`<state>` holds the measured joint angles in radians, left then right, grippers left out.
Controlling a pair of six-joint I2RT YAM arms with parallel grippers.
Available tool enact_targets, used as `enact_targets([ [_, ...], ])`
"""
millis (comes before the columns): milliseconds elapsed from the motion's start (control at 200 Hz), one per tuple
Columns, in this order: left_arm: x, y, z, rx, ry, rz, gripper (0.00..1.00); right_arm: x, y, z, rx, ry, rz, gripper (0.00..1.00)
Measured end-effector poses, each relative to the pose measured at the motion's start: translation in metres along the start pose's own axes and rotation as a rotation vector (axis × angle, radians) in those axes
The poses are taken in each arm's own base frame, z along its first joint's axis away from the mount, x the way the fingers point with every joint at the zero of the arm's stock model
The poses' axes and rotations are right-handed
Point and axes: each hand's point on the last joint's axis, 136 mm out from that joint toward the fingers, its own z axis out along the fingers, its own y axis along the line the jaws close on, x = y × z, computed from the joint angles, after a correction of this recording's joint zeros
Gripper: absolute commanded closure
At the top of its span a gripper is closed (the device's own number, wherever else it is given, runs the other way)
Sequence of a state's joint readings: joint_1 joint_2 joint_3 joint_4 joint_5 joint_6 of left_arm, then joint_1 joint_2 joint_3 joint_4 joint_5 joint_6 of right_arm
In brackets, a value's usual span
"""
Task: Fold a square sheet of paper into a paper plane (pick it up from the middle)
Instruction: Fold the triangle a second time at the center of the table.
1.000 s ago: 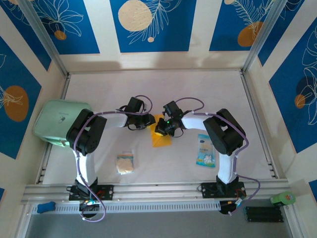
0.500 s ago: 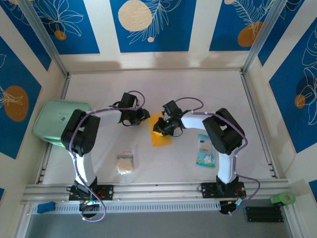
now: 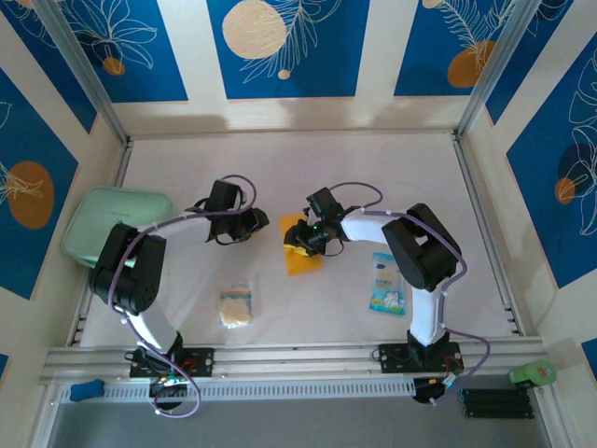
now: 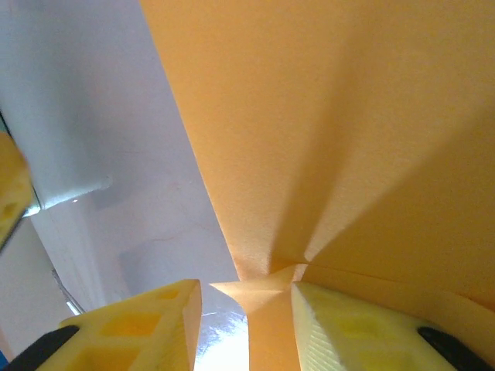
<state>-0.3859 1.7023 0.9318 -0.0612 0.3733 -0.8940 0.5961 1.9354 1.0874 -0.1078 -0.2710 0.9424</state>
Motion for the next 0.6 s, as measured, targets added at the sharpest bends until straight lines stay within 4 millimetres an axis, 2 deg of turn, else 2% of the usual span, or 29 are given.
enact_targets([
  [235,0.02,0.001,0.002,0.0,0.035,-0.012,0.72,0.0,0.001,0.0,-0.003,0.001,-0.003,0.61],
  [325,0.026,-0.003,0.004,0.011,0.048,-0.012,0.75,0.0,-0.001,0.0,0.002,0.002,-0.004,0.68],
  [435,0.036,-0.009,0.007,0.022,0.067,-0.005,0.79,-0.001,-0.008,0.0,0.021,0.003,0.0,0.82],
  [600,0.052,-0.02,0.013,0.038,0.097,0.019,0.84,0.0,-0.014,0.0,0.039,0.01,0.01,0.91],
])
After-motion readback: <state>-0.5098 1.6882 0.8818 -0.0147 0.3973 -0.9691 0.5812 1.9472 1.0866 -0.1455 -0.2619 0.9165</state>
